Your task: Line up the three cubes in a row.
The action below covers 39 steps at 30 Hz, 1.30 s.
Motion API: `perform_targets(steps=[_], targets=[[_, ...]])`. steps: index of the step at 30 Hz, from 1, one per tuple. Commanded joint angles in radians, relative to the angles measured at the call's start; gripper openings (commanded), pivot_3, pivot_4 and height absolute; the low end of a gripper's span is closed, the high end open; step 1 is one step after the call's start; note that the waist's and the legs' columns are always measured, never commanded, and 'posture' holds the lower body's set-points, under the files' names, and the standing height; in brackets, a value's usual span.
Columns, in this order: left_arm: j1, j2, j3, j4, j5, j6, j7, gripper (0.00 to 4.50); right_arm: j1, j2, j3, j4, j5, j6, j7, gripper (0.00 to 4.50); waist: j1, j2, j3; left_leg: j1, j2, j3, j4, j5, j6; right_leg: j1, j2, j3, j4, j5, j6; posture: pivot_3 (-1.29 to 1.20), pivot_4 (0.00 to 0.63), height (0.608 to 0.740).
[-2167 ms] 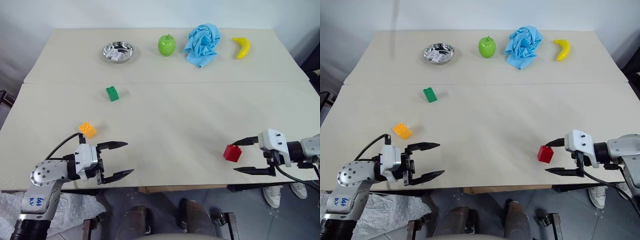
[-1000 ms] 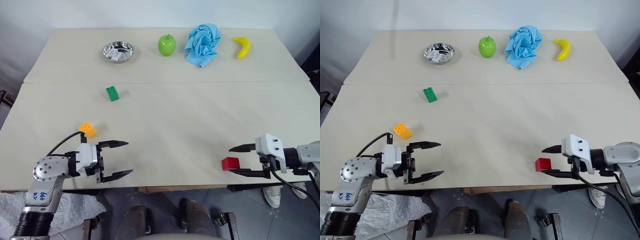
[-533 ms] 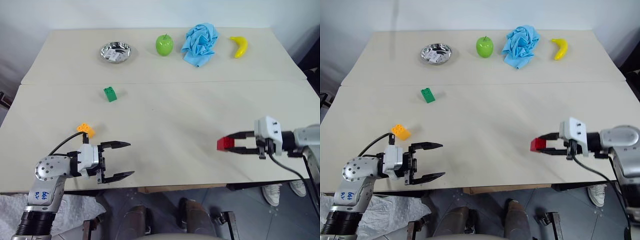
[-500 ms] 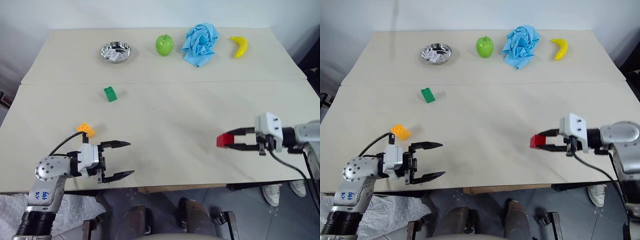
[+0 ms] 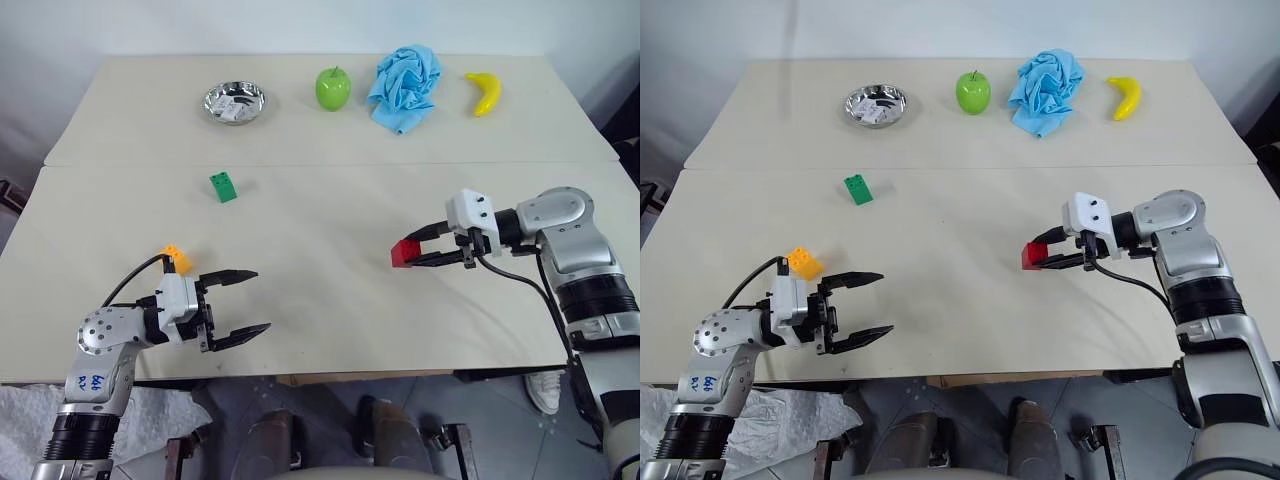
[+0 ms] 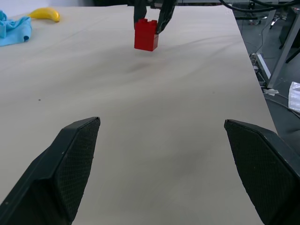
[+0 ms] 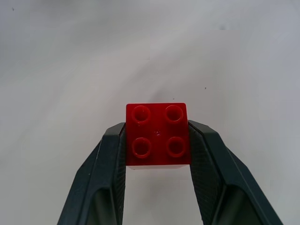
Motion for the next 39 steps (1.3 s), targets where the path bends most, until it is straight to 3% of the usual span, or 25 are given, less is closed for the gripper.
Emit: perform_targets(steps=[1,10,14,19,24,30,34,39], targets=[[-0.007,0.006,0.014,0.002,-0.005,-0.01,0.0,4.5,-0.057,0.015,0.005,0.078,-0.015,-0.068,0.076,1.46,-0.003,0.0,0.0,0.0,0.0,0.0,0.0,0.0,0.0,0.0,0.0,0.0,0.0,0.0,0.0,0.0,0.15,0.74],[0.007,0.011,0.025,-0.016,-0.004,-0.009,0.016,4.5,-0.14,0.059,0.08,0.247,-0.017,-0.166,0.083,1.46,-0.023,0.0,0.0,0.0,0.0,0.0,0.0,0.0,0.0,0.0,0.0,0.0,0.0,0.0,0.0,0.0,0.15,0.74],[0.031,0.024,0.038,-0.038,-0.014,0.009,0.025,4.5,-0.155,0.062,0.112,0.267,0.026,-0.127,0.083,2.81,-0.025,0.0,0.0,0.0,0.001,0.0,0.0,0.0,0.0,0.0,0.0,0.0,0.0,0.0,0.0,0.0,0.15,0.74],[0.052,0.018,0.065,-0.062,-0.009,0.009,0.066,4.5,-0.154,0.063,0.036,0.234,0.102,-0.218,0.083,4.44,-0.023,0.0,0.0,0.0,0.001,0.0,0.0,0.0,0.0,0.0,0.0,0.0,0.0,0.0,0.0,0.0,0.15,0.74],[0.127,0.011,0.145,-0.113,-0.044,0.024,0.127,4.5,-0.034,-0.016,-0.08,0.008,0.234,-0.124,0.083,4.47,-0.02,0.001,0.0,0.0,0.001,-0.002,-0.001,0.0,0.0,0.0,0.0,0.0,0.0,0.0,0.0,0.0,0.15,0.74],[0.304,0.025,0.332,-0.215,-0.114,0.082,0.196,4.5,0.332,-0.075,-0.316,-0.435,0.456,0.071,-0.067,4.47,-0.01,0.0,0.0,-0.002,0.0,-0.005,-0.004,-0.001,0.0,0.0,-0.001,0.0,-0.004,0.0,0.0,0.0,0.15,0.74],[0.364,-0.01,0.439,-0.213,-0.153,0.118,0.276,4.5,0.521,-0.091,-0.396,-0.565,0.501,0.169,-0.114,4.47,0.0,0.0,0.0,0.0,0.001,-0.001,-0.003,-0.001,0.0,0.0,-0.001,0.0,-0.004,0.0,0.0,0.0,0.15,0.74],[0.421,-0.086,0.529,-0.154,-0.147,0.099,0.358,4.5,0.648,-0.066,-0.456,-0.578,0.467,0.124,-0.152,4.47,0.004,0.0,0.0,0.003,0.001,-0.001,-0.003,-0.001,-0.001,0.002,-0.002,0.003,-0.003,0.0,0.0,0.0,0.15,0.74]])
